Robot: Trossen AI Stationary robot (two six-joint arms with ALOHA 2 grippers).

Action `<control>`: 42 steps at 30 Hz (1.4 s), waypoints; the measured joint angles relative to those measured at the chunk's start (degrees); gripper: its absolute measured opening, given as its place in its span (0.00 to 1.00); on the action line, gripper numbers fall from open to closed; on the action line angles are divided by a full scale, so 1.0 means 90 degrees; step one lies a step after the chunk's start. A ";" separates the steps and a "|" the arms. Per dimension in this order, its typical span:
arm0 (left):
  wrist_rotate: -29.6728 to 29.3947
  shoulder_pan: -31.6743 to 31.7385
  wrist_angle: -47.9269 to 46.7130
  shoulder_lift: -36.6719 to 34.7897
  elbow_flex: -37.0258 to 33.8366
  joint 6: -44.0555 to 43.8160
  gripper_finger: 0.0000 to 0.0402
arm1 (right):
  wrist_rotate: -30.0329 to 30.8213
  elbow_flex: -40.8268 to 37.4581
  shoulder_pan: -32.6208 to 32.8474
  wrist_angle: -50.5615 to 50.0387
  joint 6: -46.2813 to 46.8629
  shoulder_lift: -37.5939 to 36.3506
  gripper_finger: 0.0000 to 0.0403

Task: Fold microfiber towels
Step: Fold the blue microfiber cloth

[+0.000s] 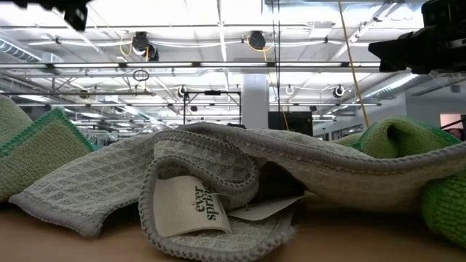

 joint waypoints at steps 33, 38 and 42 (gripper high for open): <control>0.0000 -0.0005 -0.4858 0.3933 0.4772 0.0577 0.08 | 0.0374 0.0446 0.0000 0.0496 0.1409 0.0124 0.00; -0.0002 -0.0005 -0.4860 0.4063 0.4728 0.0577 0.08 | 0.0390 0.1109 0.0000 0.0365 0.1549 0.0661 0.00; -0.0005 -0.0005 -0.4845 0.4144 0.4728 0.0598 0.08 | 0.0768 0.1897 0.0000 -0.0111 0.1704 0.1427 0.00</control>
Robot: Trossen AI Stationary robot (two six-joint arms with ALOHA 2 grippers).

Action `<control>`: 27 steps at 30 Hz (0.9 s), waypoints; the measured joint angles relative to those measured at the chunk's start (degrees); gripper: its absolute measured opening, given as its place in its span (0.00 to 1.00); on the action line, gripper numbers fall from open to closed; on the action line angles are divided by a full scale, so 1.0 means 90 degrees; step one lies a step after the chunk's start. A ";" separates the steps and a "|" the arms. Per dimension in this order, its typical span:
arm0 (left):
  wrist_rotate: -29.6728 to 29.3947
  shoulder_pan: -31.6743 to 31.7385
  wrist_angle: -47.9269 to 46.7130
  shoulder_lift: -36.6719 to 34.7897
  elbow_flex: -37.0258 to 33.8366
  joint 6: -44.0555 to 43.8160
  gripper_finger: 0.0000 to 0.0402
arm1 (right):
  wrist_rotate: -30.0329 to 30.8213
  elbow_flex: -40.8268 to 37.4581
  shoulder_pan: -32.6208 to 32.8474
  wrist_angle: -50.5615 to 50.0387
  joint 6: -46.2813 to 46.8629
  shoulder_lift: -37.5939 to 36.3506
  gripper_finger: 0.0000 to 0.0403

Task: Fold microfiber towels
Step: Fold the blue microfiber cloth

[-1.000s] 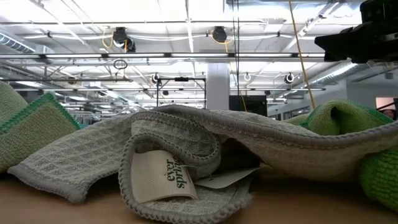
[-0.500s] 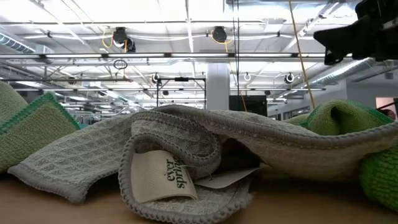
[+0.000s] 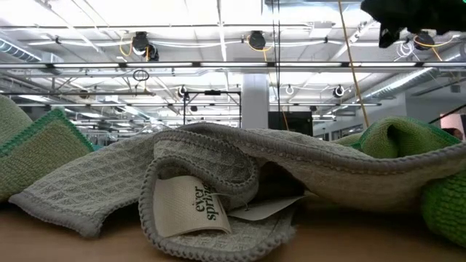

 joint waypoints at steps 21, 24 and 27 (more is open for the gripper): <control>0.0221 -0.0143 -0.0463 0.1411 -0.0007 -0.0807 0.11 | 0.0881 0.1778 0.0000 -0.1919 0.0650 0.3219 0.00; 0.0223 -0.0272 -0.0527 0.1819 -0.0089 -0.1132 0.19 | 0.0881 0.1778 0.0000 -0.1842 0.0674 0.3432 0.00; 0.0227 -0.0392 -0.0284 0.2138 -0.0515 -0.1274 0.27 | 0.0882 0.1778 0.0000 -0.1729 0.0800 0.3642 0.00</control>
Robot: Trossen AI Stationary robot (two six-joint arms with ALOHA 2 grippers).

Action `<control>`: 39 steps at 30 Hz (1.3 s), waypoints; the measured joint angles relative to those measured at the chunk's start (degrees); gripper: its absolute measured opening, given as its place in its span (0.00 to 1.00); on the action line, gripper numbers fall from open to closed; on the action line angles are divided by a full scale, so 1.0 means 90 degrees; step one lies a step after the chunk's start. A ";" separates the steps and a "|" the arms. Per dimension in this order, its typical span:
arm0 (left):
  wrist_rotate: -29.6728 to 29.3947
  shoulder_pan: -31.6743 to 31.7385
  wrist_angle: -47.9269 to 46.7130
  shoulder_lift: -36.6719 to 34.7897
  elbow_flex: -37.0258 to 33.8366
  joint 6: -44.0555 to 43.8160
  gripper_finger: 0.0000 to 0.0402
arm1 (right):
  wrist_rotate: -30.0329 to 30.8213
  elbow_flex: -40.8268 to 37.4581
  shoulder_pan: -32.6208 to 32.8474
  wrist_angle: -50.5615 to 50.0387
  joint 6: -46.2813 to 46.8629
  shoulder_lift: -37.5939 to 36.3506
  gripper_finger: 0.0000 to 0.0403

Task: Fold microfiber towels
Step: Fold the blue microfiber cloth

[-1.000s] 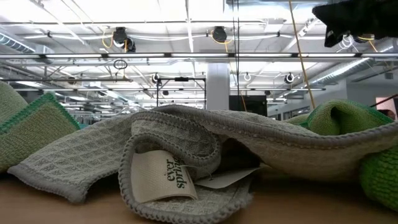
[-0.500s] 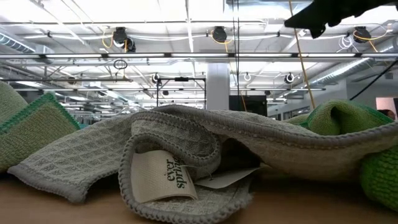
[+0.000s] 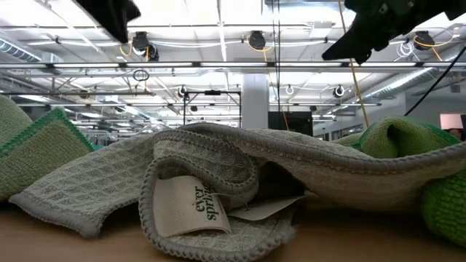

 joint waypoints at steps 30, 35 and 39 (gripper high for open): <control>-0.0225 -0.0369 0.3489 0.0576 -0.3227 0.0394 0.03 | -0.0278 0.0010 0.0026 0.4286 -0.0171 0.3564 0.00; -0.0814 -0.0349 0.3462 0.0557 -0.2958 0.0782 0.03 | -0.0321 0.0010 0.0198 0.5281 -0.0166 0.4196 0.00; -0.1260 -0.0323 0.3429 0.0557 -0.2560 0.1284 0.01 | -0.0305 0.0124 0.0365 0.5795 -0.0130 0.4678 0.03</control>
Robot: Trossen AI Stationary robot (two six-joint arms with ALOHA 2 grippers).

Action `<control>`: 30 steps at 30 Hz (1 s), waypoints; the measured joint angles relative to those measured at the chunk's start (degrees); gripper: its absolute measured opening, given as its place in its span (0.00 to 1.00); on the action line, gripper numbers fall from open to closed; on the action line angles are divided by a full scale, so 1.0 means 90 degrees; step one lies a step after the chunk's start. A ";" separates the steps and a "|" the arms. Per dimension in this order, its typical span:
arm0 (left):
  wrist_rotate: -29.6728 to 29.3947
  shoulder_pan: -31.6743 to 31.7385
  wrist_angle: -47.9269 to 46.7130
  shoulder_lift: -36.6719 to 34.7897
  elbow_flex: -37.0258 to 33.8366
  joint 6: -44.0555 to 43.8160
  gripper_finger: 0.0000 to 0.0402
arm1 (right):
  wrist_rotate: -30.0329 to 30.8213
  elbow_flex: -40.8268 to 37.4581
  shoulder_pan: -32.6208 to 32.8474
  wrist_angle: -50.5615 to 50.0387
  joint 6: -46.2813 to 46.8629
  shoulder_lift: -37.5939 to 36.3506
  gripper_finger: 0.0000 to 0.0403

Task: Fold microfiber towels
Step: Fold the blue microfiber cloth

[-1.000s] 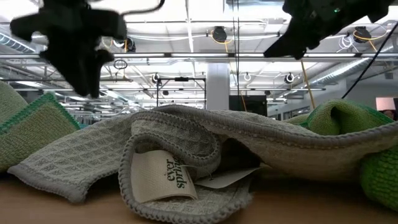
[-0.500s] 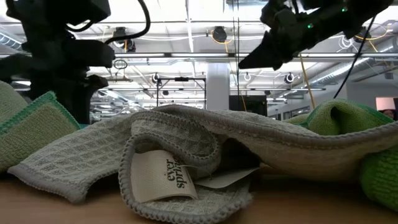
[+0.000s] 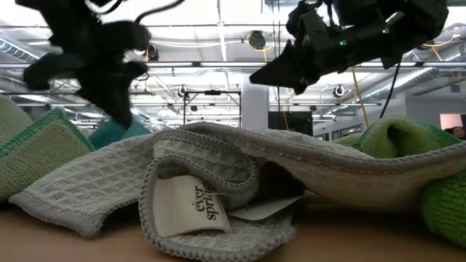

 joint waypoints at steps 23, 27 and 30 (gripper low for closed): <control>-0.0701 0.0390 0.0626 -0.0007 0.0792 0.0614 0.01 | -0.0010 0.1794 0.0329 -0.0617 -0.0190 0.2408 0.41; -0.0703 0.0392 0.0777 -0.0061 0.0794 0.0706 0.04 | 0.0008 0.1797 0.0295 -0.1148 -0.0203 0.2408 0.35; -0.0735 0.0390 0.0876 -0.0092 0.0795 0.0797 0.04 | 0.0024 0.1797 0.0242 -0.1222 -0.0206 0.2405 0.27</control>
